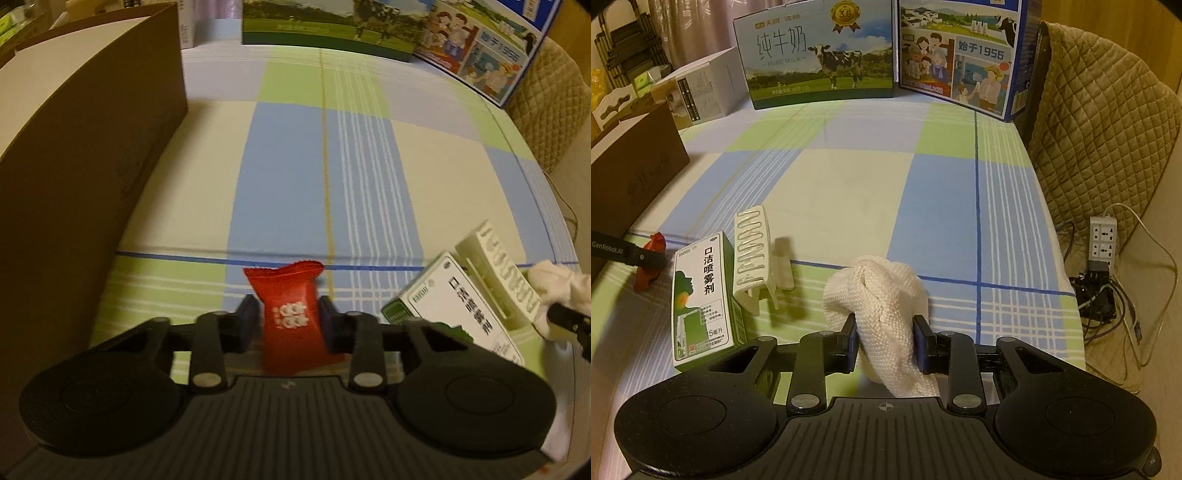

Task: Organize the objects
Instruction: 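Grasp the white cloth with the right tool while the left tool grasps the red candy packet, then carry the white cloth and red candy packet over the storage box, then open the left tool to drop the candy while the right tool releases the cloth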

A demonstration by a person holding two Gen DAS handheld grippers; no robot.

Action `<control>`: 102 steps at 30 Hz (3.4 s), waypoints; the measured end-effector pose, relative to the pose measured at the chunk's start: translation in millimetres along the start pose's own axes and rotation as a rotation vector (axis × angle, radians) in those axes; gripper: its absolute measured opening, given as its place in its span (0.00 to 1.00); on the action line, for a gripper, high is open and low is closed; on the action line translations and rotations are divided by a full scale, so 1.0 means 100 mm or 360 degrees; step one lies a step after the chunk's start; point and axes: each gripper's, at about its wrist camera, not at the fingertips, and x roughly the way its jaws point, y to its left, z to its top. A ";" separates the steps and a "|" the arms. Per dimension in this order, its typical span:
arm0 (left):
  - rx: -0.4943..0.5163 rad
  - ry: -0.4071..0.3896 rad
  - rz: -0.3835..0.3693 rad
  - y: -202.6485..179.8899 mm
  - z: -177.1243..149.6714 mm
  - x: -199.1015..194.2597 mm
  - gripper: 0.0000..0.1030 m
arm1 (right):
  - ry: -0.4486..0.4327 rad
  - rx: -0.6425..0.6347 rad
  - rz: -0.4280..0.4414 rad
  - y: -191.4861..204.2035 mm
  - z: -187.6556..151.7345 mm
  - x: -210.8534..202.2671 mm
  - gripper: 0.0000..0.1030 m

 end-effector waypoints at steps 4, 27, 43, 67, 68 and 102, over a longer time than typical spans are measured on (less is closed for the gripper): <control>0.0023 0.0001 -0.0025 -0.04 -0.05 -0.02 0.22 | -0.0006 0.0000 -0.0001 0.01 -0.01 -0.01 0.25; -0.0002 -0.0320 -0.0159 0.04 -0.28 -1.34 0.21 | -0.0184 -0.0038 0.0360 0.53 0.18 -0.97 0.21; -0.0228 -0.0511 0.0016 0.98 -0.54 -2.13 0.21 | -0.0214 -0.0410 0.0858 2.12 0.45 -1.22 0.21; -0.0305 -0.0437 0.0120 2.34 -0.39 -2.05 0.21 | -0.0043 -0.0633 0.0765 3.82 0.88 -0.56 0.21; -0.0305 -0.0423 0.0113 2.38 -0.37 -2.02 0.21 | -0.0035 -0.0634 0.0756 3.84 0.89 -0.53 0.21; -0.0296 -0.0253 0.0009 2.76 -0.18 -1.54 0.39 | 0.0090 -0.0660 0.0561 4.14 1.11 -0.02 0.22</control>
